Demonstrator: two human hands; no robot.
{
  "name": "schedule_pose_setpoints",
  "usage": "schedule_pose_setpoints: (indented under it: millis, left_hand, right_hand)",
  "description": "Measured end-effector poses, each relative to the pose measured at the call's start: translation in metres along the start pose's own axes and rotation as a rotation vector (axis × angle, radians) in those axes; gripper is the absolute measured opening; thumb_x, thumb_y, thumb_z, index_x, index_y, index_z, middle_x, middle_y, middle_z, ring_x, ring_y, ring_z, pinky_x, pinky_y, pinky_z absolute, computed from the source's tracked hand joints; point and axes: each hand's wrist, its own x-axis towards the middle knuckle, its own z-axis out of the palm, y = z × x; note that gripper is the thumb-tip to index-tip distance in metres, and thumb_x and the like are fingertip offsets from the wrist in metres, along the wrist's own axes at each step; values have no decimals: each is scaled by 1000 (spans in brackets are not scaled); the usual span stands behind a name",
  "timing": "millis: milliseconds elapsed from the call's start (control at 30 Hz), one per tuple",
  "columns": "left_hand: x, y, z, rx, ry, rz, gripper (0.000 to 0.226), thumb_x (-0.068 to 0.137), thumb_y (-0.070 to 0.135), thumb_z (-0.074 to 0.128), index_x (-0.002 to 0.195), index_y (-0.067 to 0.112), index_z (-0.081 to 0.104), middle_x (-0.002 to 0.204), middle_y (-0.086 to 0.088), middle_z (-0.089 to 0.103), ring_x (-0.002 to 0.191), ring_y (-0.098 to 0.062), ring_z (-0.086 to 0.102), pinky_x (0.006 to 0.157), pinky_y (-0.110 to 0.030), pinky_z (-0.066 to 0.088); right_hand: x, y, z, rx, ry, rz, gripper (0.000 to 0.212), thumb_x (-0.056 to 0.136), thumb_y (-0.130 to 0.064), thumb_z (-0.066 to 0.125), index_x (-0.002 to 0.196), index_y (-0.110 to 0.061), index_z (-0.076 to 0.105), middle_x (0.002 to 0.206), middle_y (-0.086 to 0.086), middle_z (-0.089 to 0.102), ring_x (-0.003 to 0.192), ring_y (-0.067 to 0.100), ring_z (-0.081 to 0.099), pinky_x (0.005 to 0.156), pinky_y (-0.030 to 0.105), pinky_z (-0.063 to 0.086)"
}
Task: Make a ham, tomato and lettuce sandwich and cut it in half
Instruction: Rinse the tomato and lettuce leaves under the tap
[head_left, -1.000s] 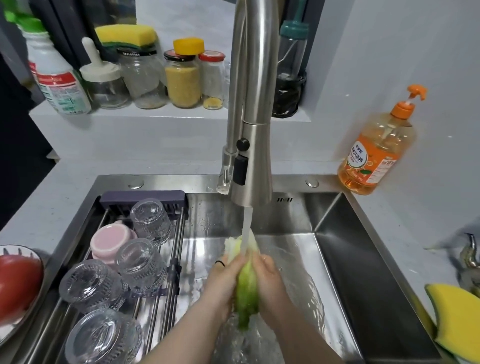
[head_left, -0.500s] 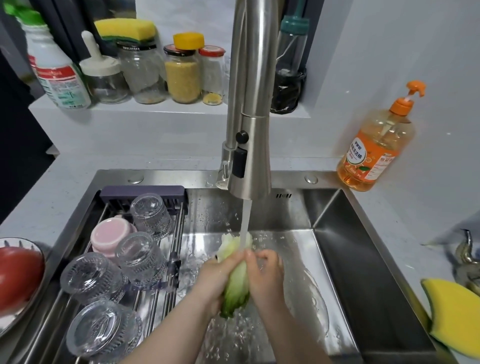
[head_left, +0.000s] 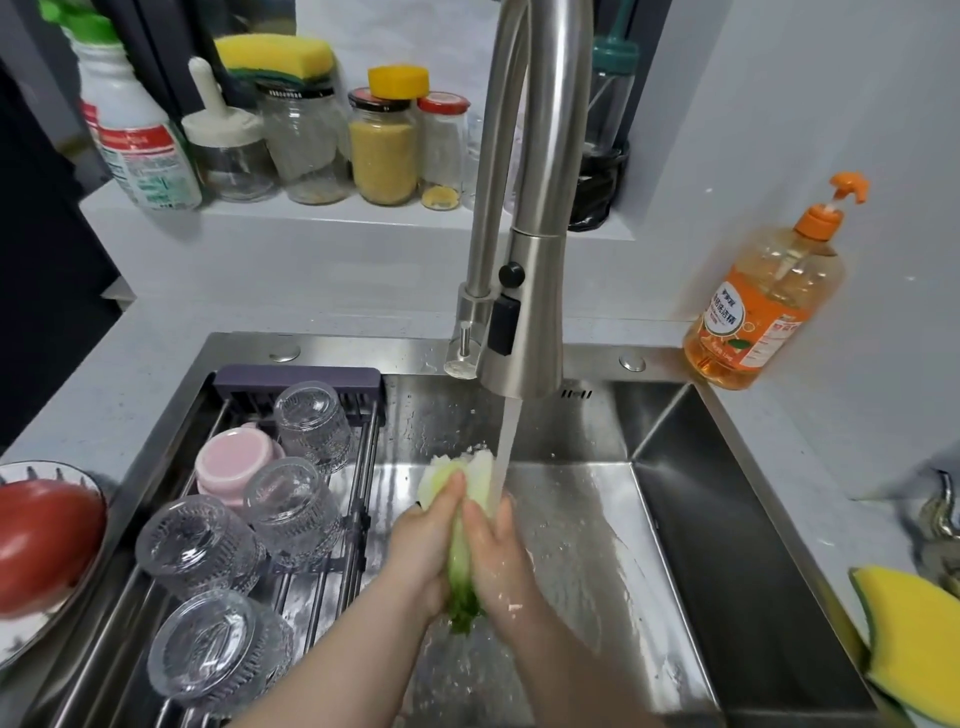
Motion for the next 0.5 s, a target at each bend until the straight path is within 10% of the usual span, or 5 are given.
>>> schedule_pose_setpoints:
  millis: [133,233,367,500]
  left_hand:
    - [-3,-1,8,-1,-58,-44,31,84,36,57,90,6,63,69,-6,71,65,-16,68,56,-23,52]
    - [-1,0,13,-49,-2,-42,25,86,29,57,80,6,61,63,-5,69,51,-15,66,39,-18,48]
    - [2,2,12,-93,55,-43,24,87,23,58,90,0,61,83,-13,66,70,-22,64,57,-29,49]
    - [-2,-8,13,88,62,-34,32,81,27,64,89,-4,60,81,-17,67,71,-29,66,60,-34,54]
  right_hand:
    - [1,-2,-6,-106,241,-91,17,92,-31,47,82,-21,55,76,-4,59,71,12,57,55,16,39]
    - [4,-2,-16,-45,168,-128,18,93,-25,46,81,-19,58,79,0,61,78,17,59,61,19,44]
    - [-4,14,-21,86,-205,-127,38,91,-13,48,123,-33,42,114,-2,61,105,14,60,93,33,49]
    - [-1,12,-29,128,85,-6,24,95,-28,42,85,-25,64,90,8,69,87,23,66,78,32,53]
